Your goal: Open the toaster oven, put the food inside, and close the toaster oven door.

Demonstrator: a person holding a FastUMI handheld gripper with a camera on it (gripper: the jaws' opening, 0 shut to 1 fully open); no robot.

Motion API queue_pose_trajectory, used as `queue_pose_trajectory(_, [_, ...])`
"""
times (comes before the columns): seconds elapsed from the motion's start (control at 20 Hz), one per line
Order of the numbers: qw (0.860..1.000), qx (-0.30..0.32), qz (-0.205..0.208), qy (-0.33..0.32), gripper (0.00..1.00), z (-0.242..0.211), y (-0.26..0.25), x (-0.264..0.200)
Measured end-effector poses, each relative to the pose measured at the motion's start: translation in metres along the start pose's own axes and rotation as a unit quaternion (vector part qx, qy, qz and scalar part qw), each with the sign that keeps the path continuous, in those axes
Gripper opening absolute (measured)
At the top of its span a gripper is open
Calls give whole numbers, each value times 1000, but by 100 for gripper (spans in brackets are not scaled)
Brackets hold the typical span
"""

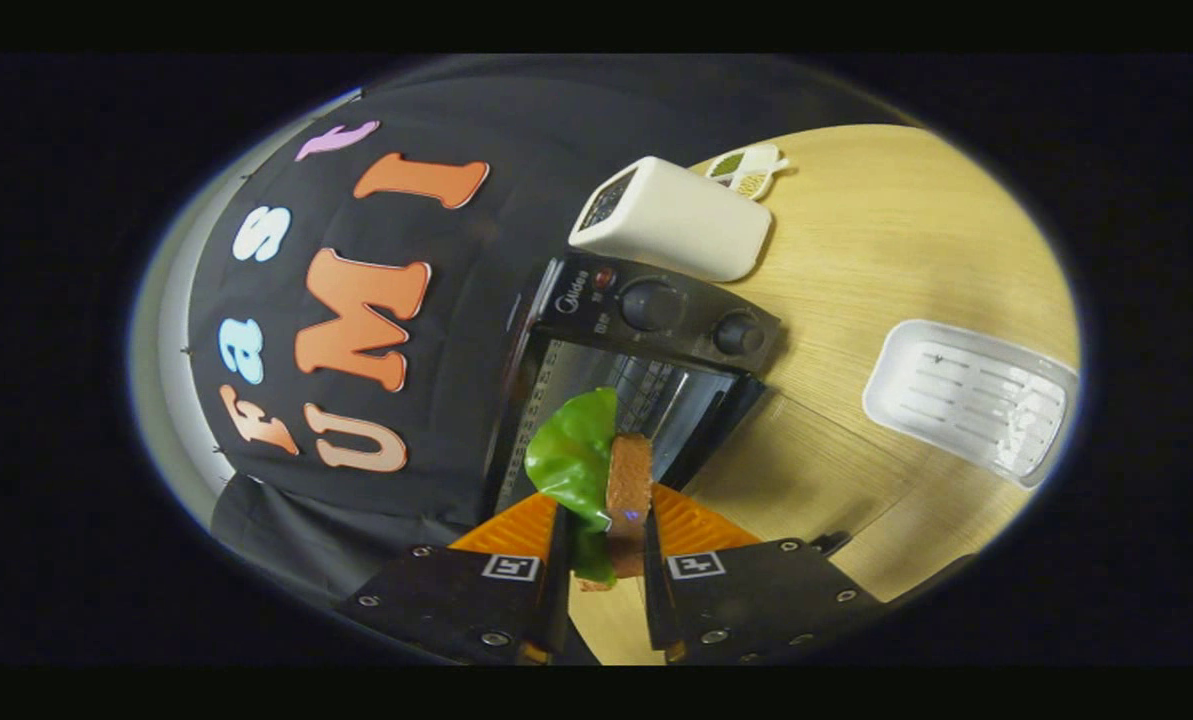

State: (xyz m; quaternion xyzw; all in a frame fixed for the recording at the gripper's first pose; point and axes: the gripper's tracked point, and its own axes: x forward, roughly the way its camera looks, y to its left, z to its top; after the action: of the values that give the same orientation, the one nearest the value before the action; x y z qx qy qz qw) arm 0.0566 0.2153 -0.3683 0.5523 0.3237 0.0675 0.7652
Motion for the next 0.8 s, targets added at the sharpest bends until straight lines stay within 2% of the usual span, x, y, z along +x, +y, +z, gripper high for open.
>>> queue_pose_trajectory(0.2, [1000,12,-11,-13,32,-19,4,37])
queue_pose_trajectory(0.3, [999,36,-9,-31,32,-23,12,54])
queue_pose_trajectory(0.5, [994,73,-32,-73,35,-22,12,79])
queue_pose_trajectory(0.65, [995,59,-54,-67,43,-31,8,91])
queue_pose_trajectory(0.75, [995,42,-76,-53,54,-37,-1,89])
queue_pose_trajectory(0.8, [994,38,-86,-49,62,-40,-6,87])
